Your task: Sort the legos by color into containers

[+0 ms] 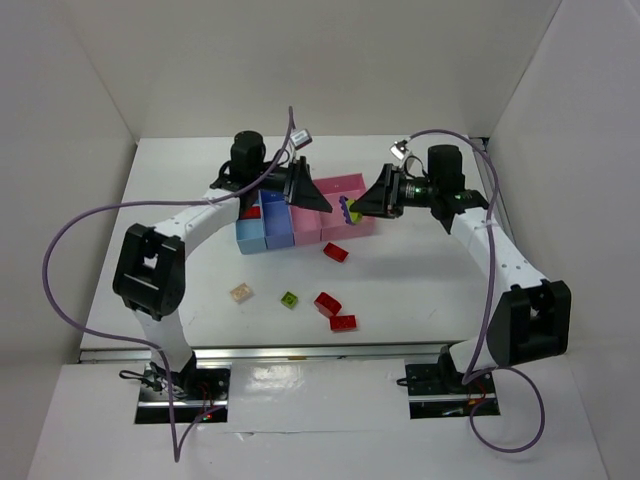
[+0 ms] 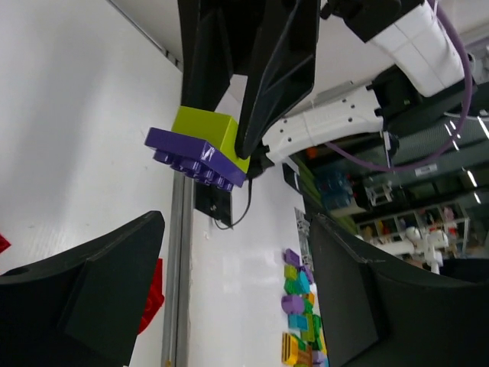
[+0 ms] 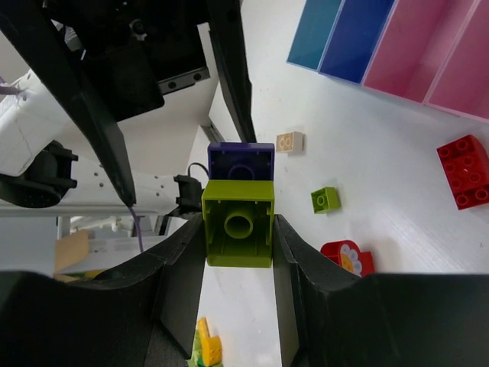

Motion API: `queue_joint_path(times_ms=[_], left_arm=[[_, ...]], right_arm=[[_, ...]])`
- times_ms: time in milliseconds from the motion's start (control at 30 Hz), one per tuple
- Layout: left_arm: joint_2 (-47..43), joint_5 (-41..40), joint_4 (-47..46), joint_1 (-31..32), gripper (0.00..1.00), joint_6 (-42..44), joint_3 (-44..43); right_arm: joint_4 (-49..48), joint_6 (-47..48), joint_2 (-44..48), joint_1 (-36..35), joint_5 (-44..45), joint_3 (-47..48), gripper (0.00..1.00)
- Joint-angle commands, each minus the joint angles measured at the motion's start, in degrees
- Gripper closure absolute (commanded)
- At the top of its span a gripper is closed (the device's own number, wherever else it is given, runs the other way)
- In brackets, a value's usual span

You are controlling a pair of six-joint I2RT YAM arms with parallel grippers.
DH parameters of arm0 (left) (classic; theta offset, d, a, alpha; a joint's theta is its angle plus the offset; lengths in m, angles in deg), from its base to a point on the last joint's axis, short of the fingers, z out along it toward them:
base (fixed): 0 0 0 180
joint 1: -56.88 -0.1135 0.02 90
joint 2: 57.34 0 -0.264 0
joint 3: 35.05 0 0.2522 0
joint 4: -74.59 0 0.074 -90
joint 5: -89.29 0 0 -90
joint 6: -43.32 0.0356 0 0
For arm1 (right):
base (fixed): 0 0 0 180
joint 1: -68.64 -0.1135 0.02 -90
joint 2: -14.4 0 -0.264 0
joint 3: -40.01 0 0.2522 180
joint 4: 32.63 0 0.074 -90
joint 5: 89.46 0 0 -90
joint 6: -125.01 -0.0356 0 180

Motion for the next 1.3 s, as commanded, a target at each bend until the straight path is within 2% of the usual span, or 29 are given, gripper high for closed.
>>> queue_joint_path(times_ms=[0,200,300,433,600,800,967,1033,1067,1133,1167,1267], left_arm=[[1.87,6.33,-8.50,0.27,0.12,-6.57,-2.23],[3.02,7.39,-23.67,1.41,0.12,-17.29,0.58],[4.34,7.39,-27.82,1.94,0.15,-20.90,0.58],[5.39,7.39,-28.37,1.94,0.17,-22.04,0.05],[5.92,7.39,-28.99,1.94,0.26,-22.05,-0.47],[6.54,7.39,-33.91,2.47,0.42,-26.17,0.05],[8.37,6.86,-45.83,2.47,0.51,-34.08,0.05],[8.91,6.86,-47.52,2.47,0.56,-36.46,0.05],[8.91,6.86,-48.40,2.47,0.63,-37.07,0.05],[9.52,6.86,-49.55,2.47,0.70,-38.13,0.05],[9.52,6.86,-49.55,2.47,0.80,-38.13,0.05],[9.52,7.39,-50.25,2.47,0.90,-38.13,0.05]], right_arm=[[-2.59,1.51,2.37,-1.05,2.46,3.44,0.72],[-3.20,2.03,1.15,-2.90,2.46,5.28,0.72],[-3.73,2.03,0.53,-4.12,2.46,5.28,0.72],[-4.34,1.42,0.53,-4.74,2.46,5.81,0.72],[-4.87,1.42,0.53,-4.74,2.46,5.81,0.72],[-4.87,0.89,-0.53,-5.27,2.46,5.81,0.72],[-4.26,0.89,-1.05,-5.80,1.93,5.81,0.72],[-4.26,0.89,-1.05,-5.80,1.93,5.81,0.72],[-4.26,0.89,-1.05,-5.80,1.93,5.81,0.72],[-4.26,0.89,-1.05,-6.33,1.93,5.81,0.72],[-3.73,0.89,-1.05,-6.33,1.93,5.81,0.72],[-3.73,0.89,-1.05,-6.33,1.93,5.81,0.72]])
